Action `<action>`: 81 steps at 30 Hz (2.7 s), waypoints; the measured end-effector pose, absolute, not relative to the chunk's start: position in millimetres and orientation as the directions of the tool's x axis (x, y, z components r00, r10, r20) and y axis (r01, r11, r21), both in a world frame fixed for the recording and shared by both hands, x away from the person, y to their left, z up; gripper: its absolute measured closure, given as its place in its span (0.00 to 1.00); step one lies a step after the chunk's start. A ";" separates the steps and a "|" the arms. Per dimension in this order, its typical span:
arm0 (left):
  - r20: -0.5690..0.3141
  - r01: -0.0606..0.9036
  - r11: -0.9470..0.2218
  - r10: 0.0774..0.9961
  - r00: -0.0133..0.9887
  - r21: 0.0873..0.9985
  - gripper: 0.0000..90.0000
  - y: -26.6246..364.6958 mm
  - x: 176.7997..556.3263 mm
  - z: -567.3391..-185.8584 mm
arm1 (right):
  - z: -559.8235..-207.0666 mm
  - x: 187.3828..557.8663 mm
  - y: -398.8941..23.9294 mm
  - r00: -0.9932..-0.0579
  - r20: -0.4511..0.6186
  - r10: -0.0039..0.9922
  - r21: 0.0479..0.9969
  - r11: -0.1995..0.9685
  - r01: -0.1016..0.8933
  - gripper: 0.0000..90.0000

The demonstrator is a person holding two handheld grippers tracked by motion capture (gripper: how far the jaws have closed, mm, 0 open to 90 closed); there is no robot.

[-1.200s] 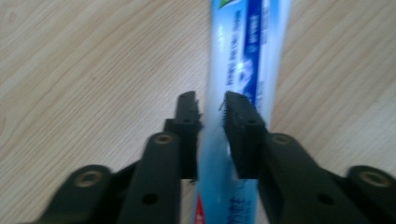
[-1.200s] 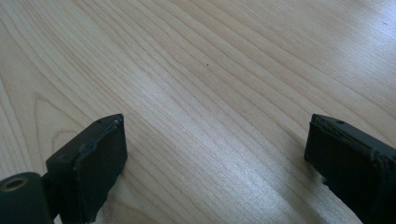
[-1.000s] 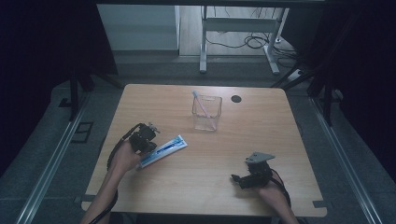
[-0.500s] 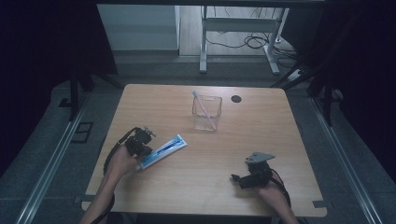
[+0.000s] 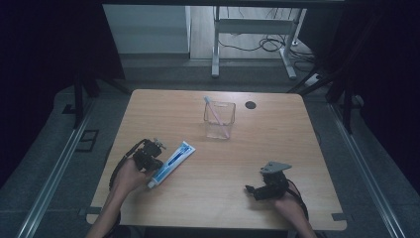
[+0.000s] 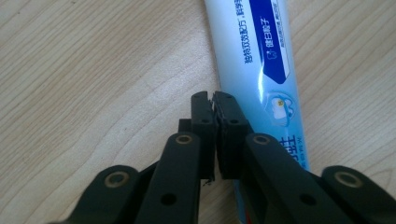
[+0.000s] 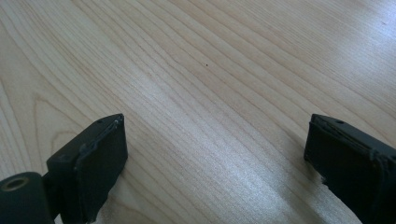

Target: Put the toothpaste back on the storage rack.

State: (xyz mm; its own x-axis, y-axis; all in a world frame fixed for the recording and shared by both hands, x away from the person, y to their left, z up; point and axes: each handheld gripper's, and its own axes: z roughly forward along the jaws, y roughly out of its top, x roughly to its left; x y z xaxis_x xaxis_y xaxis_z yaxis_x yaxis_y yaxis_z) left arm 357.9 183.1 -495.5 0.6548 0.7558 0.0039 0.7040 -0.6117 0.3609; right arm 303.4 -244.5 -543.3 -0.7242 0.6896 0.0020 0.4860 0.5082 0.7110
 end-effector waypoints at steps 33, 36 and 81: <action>-0.026 0.737 -0.599 0.770 0.637 0.313 0.51 136.9 379.2 -496.2 | -543.4 303.6 -244.6 -0.725 0.001 0.689 0.711 0.509 0.484 0.06; -0.031 0.745 -0.593 0.775 0.631 0.306 0.51 137.8 381.2 -501.2 | -543.4 303.7 -244.7 -0.726 -0.001 0.687 0.711 0.511 0.483 0.06; -0.065 0.631 -0.551 0.724 0.687 0.546 0.82 138.7 375.0 -463.8 | -543.3 303.5 -244.6 -0.725 0.001 0.689 0.711 0.509 0.485 0.06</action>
